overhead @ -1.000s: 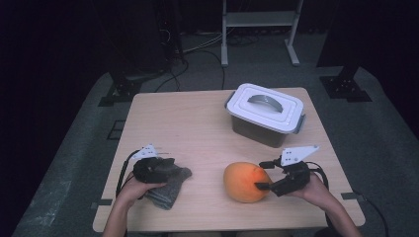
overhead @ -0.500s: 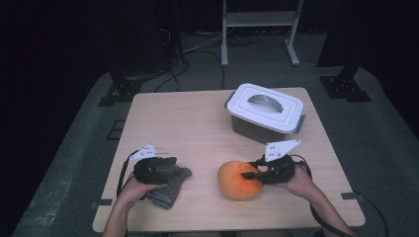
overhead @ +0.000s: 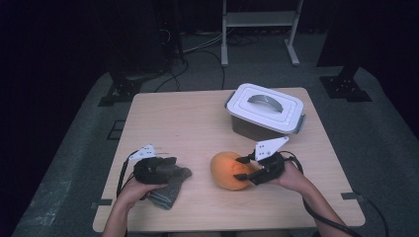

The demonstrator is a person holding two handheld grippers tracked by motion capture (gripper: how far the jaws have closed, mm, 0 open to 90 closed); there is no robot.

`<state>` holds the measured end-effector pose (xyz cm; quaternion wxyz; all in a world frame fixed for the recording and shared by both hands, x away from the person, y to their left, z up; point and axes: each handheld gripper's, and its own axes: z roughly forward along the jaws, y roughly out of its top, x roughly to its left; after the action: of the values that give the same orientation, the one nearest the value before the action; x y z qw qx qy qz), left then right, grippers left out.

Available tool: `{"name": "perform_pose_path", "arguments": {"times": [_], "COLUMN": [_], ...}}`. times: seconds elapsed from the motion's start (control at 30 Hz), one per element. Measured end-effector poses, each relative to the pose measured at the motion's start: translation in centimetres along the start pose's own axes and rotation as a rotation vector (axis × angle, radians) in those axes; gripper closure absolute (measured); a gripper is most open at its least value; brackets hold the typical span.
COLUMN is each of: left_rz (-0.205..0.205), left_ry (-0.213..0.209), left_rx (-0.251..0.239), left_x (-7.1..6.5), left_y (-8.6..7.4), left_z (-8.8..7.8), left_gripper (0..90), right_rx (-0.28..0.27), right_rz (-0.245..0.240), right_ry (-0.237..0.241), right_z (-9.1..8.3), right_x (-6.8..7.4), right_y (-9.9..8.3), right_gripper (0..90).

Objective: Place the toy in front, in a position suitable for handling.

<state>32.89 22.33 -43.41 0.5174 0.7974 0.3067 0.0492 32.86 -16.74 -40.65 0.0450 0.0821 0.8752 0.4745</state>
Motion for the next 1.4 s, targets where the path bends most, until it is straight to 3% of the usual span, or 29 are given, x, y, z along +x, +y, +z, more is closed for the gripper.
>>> {"name": "perform_pose_path", "arguments": {"times": [0.1,0.17,0.47,0.6,0.8,0.97,1.13,1.2,1.3,1.37,1.4], "left_rz": [0.01,0.012,0.013,0.015,0.016,0.021,0.024,0.024,0.025,0.023,0.023], "left_ry": [-0.002,-0.005,-0.009,-0.008,-0.01,-0.013,-0.018,-0.02,-0.024,-0.025,-0.026], "left_rx": [0.003,0.006,0.022,0.02,0.013,0.011,0.005,0.005,0.0,-0.003,-0.003], "left_x": [-0.3,-0.4,-0.3,-0.3,-0.4,-0.4,-0.5,-0.5,-0.5,-0.5,-0.5], "left_y": [0.1,0.2,0.0,-0.1,0.0,0.1,0.1,0.1,0.1,0.1,0.1], "left_z": [0.2,0.4,0.5,0.3,0.2,0.3,0.2,0.2,0.2,0.1,0.1], "left_gripper": [34.7,34.0,32.7,32.5,32.5,32.3,32.0,31.9,31.8,31.7,31.7], "right_rx": [-0.007,-0.007,-0.085,-0.145,-0.17,-0.12,-0.098,-0.086,-0.054,-0.058,-0.058], "right_rz": [0.019,0.031,0.102,0.142,0.206,0.301,0.344,0.342,0.265,0.217,0.217], "right_ry": [0.029,0.023,0.039,0.052,-0.012,-0.072,-0.068,-0.06,-0.021,-0.023,-0.023], "right_z": [-0.8,-1.5,-2.3,-2.6,-2.9,-2.3,-1.5,-1.0,-0.3,-0.1,-0.1], "right_x": [1.3,2.3,3.0,2.5,0.8,-1.0,-1.8,-1.9,-1.0,-0.2,-0.2], "right_y": [-0.6,-1.2,-2.2,-2.0,-1.5,-1.7,-1.8,-1.6,-0.9,-0.4,-0.4], "right_gripper": [33.9,31.5,31.8,32.4,33.2,35.5,35.8,35.8,35.1,34.6,34.6]}}
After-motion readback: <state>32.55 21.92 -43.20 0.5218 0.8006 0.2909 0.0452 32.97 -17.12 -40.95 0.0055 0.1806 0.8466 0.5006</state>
